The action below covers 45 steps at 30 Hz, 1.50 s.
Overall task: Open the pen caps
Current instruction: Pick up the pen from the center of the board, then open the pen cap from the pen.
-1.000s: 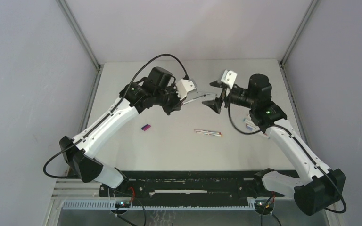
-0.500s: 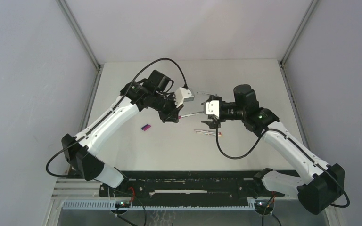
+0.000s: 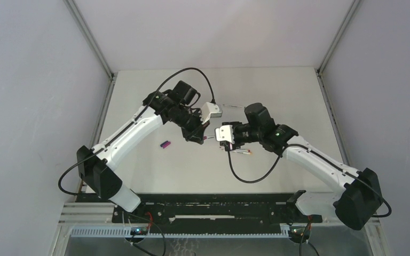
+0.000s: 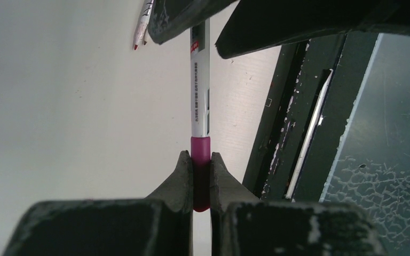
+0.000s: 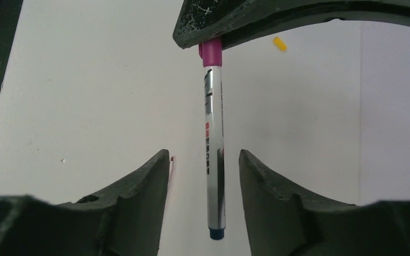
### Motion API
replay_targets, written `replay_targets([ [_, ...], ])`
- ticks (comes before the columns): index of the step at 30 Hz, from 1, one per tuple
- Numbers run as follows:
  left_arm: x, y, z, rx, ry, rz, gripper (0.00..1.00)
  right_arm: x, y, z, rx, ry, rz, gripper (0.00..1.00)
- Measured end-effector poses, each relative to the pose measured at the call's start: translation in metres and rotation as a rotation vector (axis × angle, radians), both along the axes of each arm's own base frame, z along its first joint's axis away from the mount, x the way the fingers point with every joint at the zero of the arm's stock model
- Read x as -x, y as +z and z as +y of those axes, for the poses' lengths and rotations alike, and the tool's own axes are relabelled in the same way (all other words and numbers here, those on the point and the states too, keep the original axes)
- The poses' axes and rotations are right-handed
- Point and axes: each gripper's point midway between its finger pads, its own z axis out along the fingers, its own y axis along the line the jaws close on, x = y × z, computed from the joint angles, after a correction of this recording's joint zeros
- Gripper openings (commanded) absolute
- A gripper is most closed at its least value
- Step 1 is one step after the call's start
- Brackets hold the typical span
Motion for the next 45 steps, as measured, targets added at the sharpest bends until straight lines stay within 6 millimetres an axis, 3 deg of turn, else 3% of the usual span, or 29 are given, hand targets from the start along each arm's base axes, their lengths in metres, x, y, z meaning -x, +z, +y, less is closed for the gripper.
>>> replay_targets([
  [7, 0.002, 0.001, -0.001, 0.006, -0.004, 0.007, 0.0, -0.008, -0.009, 0.01, 0.032, -0.039, -0.028, 0.28],
  [13, 0.0, 0.001, -0.001, 0.006, -0.006, -0.001, 0.02, -0.014, -0.012, 0.012, 0.048, -0.074, -0.041, 0.0],
  [45, -0.011, -0.001, 0.016, 0.007, -0.009, -0.152, 0.0, -0.025, -0.019, 0.022, 0.025, -0.081, -0.033, 0.0],
])
